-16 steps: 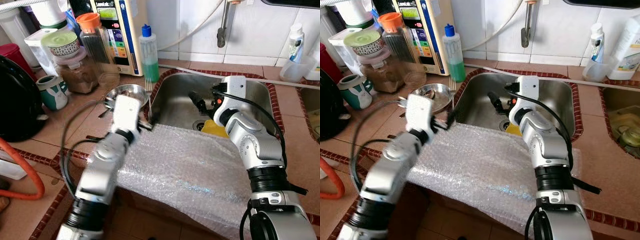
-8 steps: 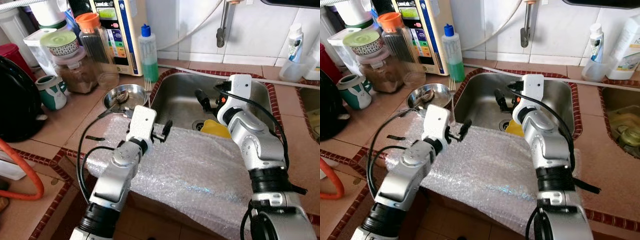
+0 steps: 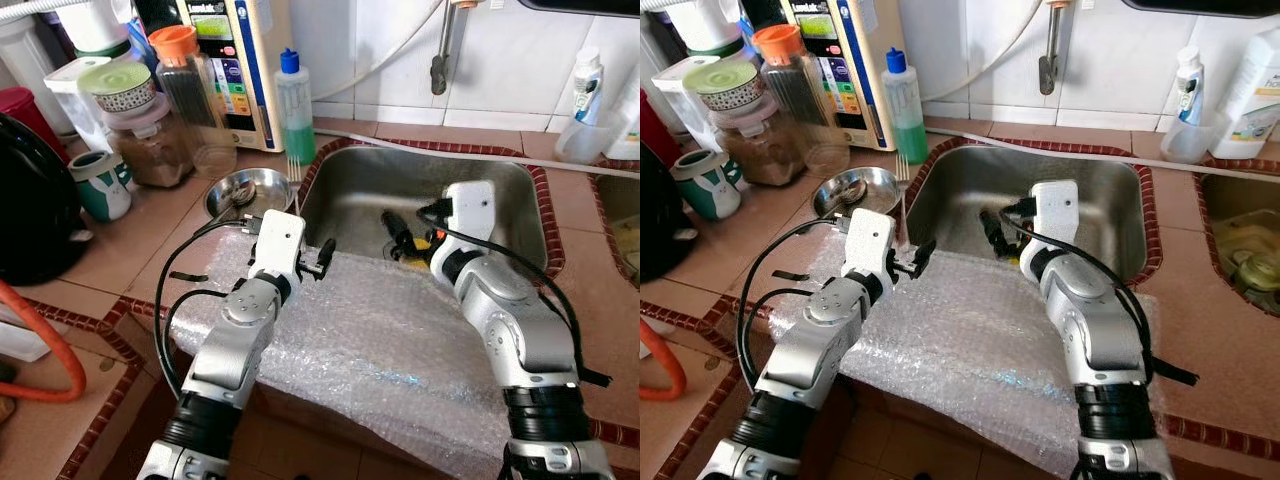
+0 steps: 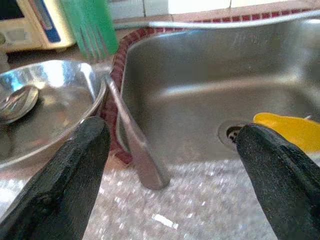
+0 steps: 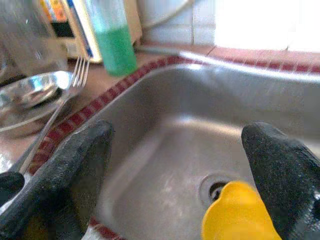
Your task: Kitchen organization
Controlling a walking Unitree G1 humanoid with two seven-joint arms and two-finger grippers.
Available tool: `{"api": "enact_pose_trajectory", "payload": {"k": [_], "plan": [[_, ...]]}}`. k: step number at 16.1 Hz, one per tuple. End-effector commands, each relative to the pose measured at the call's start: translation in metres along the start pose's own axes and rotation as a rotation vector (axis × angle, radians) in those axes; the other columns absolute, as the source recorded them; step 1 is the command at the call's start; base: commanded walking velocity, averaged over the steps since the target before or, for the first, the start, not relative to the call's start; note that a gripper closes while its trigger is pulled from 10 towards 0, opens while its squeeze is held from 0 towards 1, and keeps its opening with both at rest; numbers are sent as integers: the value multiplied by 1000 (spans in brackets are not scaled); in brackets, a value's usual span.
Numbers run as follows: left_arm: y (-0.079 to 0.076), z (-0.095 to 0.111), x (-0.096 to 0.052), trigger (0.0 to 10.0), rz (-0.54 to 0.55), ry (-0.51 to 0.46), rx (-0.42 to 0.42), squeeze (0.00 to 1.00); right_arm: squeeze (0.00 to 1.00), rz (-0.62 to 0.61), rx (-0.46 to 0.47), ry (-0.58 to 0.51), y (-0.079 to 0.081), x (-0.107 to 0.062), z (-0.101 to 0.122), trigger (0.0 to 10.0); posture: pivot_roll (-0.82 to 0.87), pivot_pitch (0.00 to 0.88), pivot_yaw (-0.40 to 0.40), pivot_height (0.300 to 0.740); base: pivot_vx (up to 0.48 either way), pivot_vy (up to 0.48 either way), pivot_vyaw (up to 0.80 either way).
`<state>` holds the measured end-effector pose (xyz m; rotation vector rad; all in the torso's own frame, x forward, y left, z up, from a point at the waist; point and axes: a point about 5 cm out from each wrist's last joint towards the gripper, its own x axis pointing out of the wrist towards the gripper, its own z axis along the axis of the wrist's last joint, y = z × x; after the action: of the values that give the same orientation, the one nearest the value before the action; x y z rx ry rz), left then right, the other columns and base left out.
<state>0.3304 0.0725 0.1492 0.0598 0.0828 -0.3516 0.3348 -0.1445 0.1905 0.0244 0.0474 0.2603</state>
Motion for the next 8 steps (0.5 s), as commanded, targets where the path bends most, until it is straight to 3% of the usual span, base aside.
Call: {"api": "enact_pose_trajectory", "payload": {"k": [1,2,4,5,8], "plan": [[5,8,0,10000,22,-33,-3,0,0,13,-20,-2,5,-2,0,10000,-268,107,127,740,0,0,0],[8,17,-5,10000,23,-76,-15,0,0,4,-81,-34,7,-7,2,10000,-267,106,129,740,0,0,0],[12,23,-10,10000,31,-129,-22,0,0,-20,-120,-76,7,-9,5,10000,-257,102,128,740,0,0,0],[19,32,-17,10000,63,-218,-29,0,0,-64,-180,-133,5,-12,12,10000,-253,99,128,740,0,0,0],[30,40,-32,10000,116,-319,-5,0,0,-135,-256,-198,0,-18,19,10000,-248,93,127,740,0,0,0]]}}
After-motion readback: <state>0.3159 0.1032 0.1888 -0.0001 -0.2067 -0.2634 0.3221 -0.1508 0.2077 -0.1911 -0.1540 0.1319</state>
